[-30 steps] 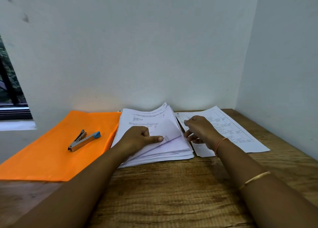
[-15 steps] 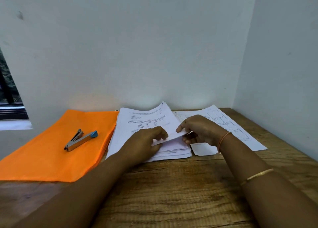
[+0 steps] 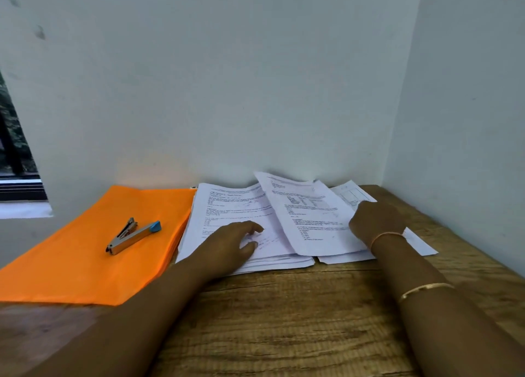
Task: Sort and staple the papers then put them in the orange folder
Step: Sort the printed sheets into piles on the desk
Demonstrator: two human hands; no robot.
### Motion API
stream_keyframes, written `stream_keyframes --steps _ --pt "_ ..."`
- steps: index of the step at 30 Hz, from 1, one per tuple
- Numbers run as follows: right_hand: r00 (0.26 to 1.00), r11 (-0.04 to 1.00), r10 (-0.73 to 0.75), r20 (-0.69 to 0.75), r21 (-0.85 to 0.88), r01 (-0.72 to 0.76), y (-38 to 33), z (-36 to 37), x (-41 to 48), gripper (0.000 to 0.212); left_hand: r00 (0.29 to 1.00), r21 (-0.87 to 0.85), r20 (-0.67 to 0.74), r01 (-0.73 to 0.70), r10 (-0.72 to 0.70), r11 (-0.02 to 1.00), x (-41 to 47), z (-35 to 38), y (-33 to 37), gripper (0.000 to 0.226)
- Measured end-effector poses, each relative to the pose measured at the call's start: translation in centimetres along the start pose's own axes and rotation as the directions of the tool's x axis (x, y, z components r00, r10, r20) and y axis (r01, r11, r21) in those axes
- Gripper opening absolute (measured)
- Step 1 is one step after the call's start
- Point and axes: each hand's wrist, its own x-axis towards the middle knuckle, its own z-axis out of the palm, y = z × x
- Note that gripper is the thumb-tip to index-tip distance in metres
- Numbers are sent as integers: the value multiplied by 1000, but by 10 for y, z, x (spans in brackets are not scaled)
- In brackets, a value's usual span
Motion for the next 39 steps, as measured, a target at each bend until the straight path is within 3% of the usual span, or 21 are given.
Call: stream_keyframes --steps 2,3,5,7,9,15,21,24,26,29,31,33,36,39 --pt "993 994 -97 -62 -57 94 -10 -3 -6 32 1000 -16 -13 11 -11 1000 0 1 1 37" --pt "981 983 -181 -65 -5 181 -17 -4 -11 37 1000 -17 -25 18 -19 1000 -1 1 1 39" --pt "944 929 -326 45 202 311 -35 -5 -22 52 998 -3 -42 45 -45 999 -2 0 2 45" --pt "888 906 -392 239 270 327 -49 -6 -31 65 996 -16 -26 89 -90 996 -3 -2 3 51" --pt "860 927 -373 347 173 333 -53 -4 -37 74 992 -34 15 129 -128 991 -3 -2 3 55" --pt "919 975 -219 328 96 198 -39 0 -29 84 983 23 97 153 -154 988 -3 -2 5 67" --pt "918 988 -155 364 65 141 -17 9 -7 84 980 63 161 105 -114 992 -5 -5 5 109" --pt "908 982 -180 379 130 140 -12 15 0 90 985 29 143 88 -91 996 -7 -6 6 89" --pt "934 978 -176 312 168 128 -10 15 2 87 992 25 112 59 -62 998 -7 -7 8 74" --pt "968 987 -114 224 136 85 -3 12 4 77 994 -25 102 35 -32 999 -6 -9 9 71" --pt "955 987 -99 279 147 59 3 15 7 78 996 -32 88 9 -6 999 -6 -11 10 72" --pt "948 986 -96 302 156 50 6 17 8 76 998 24 55 -38 37 999 -6 -13 12 69" --pt "975 985 -75 211 171 38 6 13 7 67 994 122 16 -113 112 986 -5 -16 15 52" --pt "983 996 7 183 83 -23 10 11 7 67 984 192 28 -178 176 965 -7 -17 18 40"
